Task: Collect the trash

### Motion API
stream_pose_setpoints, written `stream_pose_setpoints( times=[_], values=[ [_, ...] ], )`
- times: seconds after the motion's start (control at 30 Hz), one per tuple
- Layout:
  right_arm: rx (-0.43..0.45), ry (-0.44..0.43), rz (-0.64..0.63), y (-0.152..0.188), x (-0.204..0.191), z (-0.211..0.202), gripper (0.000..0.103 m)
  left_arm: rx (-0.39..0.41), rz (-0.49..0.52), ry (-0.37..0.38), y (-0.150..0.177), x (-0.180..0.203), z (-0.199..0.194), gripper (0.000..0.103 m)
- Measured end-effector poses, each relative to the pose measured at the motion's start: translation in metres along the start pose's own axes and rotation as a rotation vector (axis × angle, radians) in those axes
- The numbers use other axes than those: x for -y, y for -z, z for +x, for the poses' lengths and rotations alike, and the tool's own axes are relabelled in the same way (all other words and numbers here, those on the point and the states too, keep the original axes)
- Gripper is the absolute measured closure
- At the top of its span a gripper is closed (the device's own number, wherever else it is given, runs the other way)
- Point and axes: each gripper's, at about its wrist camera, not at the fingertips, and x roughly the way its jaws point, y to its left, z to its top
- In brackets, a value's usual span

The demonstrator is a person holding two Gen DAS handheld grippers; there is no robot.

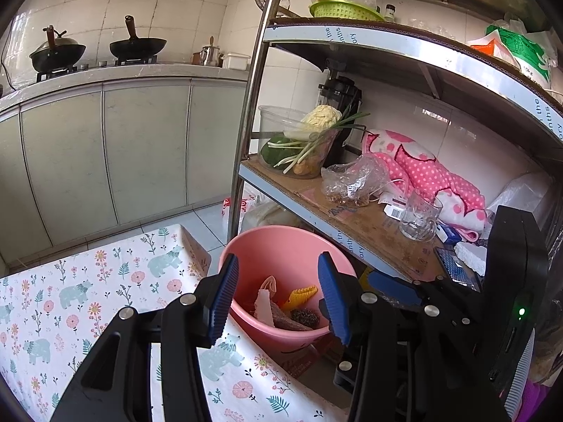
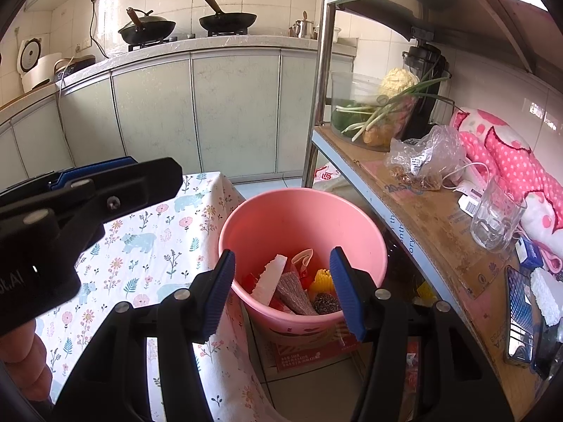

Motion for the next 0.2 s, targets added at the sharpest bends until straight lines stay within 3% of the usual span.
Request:
stream_pose_setpoints(
  times=[0.2],
  values=[
    [-0.005,-0.001,-0.002,0.0006,0.0010,0.0020,0.046,-0.008,-0.005,0.003,0.0007,-0.0010,0.0014,0.057]
  ],
)
